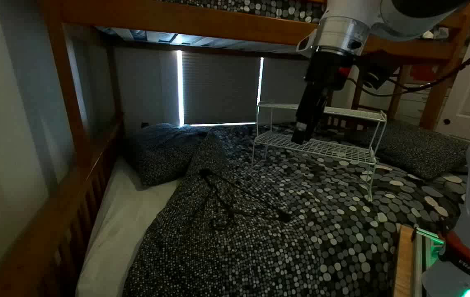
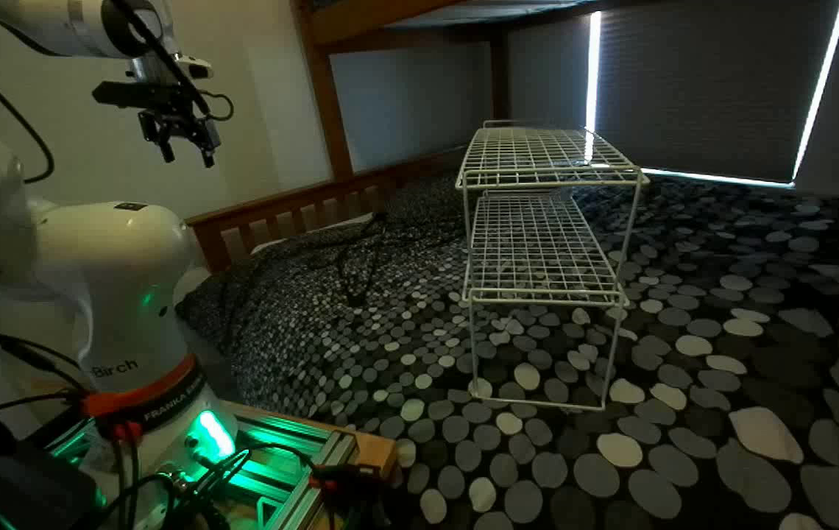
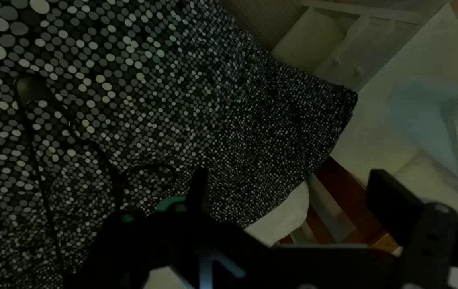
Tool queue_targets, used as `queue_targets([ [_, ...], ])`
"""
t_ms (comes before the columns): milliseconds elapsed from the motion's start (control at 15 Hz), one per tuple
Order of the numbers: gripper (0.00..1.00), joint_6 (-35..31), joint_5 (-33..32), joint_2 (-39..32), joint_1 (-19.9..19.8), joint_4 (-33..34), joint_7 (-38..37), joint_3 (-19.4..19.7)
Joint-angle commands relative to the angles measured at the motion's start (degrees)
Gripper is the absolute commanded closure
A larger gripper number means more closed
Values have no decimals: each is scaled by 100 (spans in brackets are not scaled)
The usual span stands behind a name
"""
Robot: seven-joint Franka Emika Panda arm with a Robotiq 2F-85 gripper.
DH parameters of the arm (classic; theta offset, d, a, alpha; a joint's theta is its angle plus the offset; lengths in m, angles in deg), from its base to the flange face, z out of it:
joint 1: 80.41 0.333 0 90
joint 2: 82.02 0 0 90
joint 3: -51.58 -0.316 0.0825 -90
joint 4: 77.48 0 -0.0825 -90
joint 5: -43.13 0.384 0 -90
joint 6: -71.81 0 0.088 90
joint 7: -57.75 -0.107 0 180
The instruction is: Hang the black hanger on the top bunk bed
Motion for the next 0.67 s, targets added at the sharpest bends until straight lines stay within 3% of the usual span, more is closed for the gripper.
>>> queue_targets([
  [0,0,22,14,0,-30,19,11,-24],
  [333,0,22,14,0,-30,28,11,-24],
  [600,0,-173,-1158,-339,-240,-252,-133,-606],
])
